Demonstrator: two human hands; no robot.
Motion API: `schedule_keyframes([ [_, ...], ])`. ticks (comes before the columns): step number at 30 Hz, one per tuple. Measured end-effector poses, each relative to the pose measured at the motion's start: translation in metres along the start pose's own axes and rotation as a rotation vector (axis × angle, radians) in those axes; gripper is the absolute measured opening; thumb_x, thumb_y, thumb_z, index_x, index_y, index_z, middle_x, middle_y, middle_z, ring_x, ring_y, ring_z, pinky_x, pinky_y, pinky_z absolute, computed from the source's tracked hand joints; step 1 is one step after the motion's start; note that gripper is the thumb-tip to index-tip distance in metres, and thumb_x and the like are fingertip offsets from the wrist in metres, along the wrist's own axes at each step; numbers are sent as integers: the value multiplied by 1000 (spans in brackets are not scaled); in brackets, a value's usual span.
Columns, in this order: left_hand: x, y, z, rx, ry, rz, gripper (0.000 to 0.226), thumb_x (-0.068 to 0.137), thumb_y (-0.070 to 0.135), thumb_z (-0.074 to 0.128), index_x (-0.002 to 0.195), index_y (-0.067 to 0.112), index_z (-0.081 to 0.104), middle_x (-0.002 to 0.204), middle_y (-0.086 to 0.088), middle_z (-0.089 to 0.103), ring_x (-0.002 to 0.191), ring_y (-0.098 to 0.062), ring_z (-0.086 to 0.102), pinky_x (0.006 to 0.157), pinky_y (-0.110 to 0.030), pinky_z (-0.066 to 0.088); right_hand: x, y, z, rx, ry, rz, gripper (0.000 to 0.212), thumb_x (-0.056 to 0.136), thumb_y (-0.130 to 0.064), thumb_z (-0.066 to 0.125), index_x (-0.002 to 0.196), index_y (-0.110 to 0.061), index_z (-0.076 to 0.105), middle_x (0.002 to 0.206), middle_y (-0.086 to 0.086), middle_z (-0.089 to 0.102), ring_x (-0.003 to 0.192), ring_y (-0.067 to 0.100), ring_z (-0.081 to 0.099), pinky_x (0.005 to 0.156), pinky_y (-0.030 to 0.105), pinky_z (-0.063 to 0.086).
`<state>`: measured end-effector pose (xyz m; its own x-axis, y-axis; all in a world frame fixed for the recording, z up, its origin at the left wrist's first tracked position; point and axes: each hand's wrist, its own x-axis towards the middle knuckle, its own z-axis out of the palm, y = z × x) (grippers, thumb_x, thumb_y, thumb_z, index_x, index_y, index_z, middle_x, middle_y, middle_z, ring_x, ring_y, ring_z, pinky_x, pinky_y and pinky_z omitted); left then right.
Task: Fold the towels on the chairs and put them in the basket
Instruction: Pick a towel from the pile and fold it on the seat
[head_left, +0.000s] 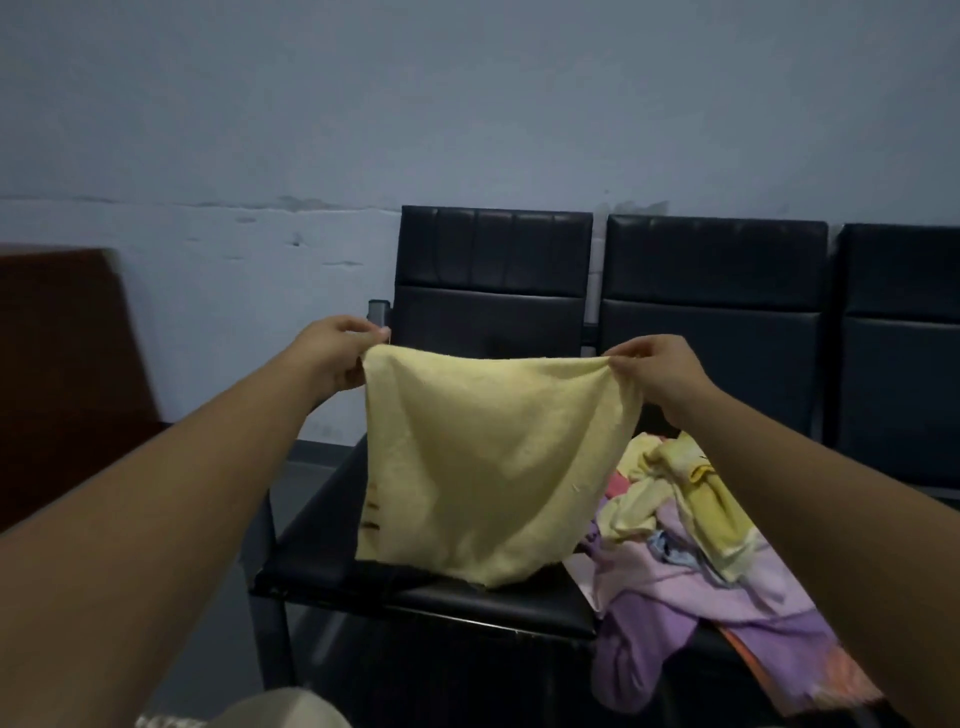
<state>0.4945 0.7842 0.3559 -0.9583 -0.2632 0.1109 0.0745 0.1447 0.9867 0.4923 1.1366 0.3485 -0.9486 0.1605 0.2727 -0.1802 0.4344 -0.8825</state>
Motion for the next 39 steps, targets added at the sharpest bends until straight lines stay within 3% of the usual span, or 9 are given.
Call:
schedule_keyframes([
  [3,5,0,2,-181,-162,-47,29,91,28,72,113,9,66,115,-12,68,102,-24,66,88,-38,56,2,3,-2,-53,-15,19,21,104,-25,50,95,-18,69,94,8,66,89,26,63,76,45,59],
  [5,6,-2,4,183,-247,82,38,88,16,76,124,11,66,127,-8,63,115,-22,60,102,-34,48,4,6,-2,-16,-50,61,22,104,-26,50,101,-16,69,96,9,66,86,25,62,69,41,58],
  [7,6,-5,9,605,-173,219,43,88,8,74,130,13,65,126,-4,60,118,-20,55,98,-28,42,3,8,0,118,-58,151,19,101,-25,57,107,-14,70,99,9,66,85,23,61,65,37,56],
  [10,8,-7,14,765,-38,316,27,95,12,65,120,10,71,118,-7,67,106,-20,59,88,-29,44,6,13,3,410,-93,336,24,93,-27,69,110,-10,73,105,9,70,87,23,65,65,37,55],
  [13,18,-16,10,630,-92,187,23,101,23,58,118,11,68,113,-10,67,98,-27,66,83,-39,58,12,21,3,559,-230,356,31,91,-18,71,119,-7,69,119,11,66,105,26,64,79,37,57],
  [18,35,-41,1,306,1,84,8,95,19,68,97,12,72,107,-11,68,101,-30,67,87,-46,60,26,40,10,-14,-346,189,44,83,17,61,121,-5,66,118,13,61,110,32,58,92,46,55],
  [22,55,-51,3,0,-57,-57,24,87,18,76,106,4,70,118,-14,67,111,-26,64,90,-34,54,49,50,34,-296,-142,89,11,89,-5,70,99,-7,73,97,10,67,90,23,63,68,34,58],
  [29,99,-39,15,413,232,202,24,83,5,76,106,12,74,105,-8,71,100,-24,66,91,-36,55,106,38,65,-24,68,108,11,90,-13,71,101,-14,71,102,5,64,103,24,60,94,41,54],
  [39,103,1,-5,397,409,330,19,86,6,73,102,14,74,98,-2,66,91,-17,59,81,-28,49,115,2,56,252,-39,-38,29,91,-6,67,120,-4,66,110,5,63,103,18,59,91,30,47],
])
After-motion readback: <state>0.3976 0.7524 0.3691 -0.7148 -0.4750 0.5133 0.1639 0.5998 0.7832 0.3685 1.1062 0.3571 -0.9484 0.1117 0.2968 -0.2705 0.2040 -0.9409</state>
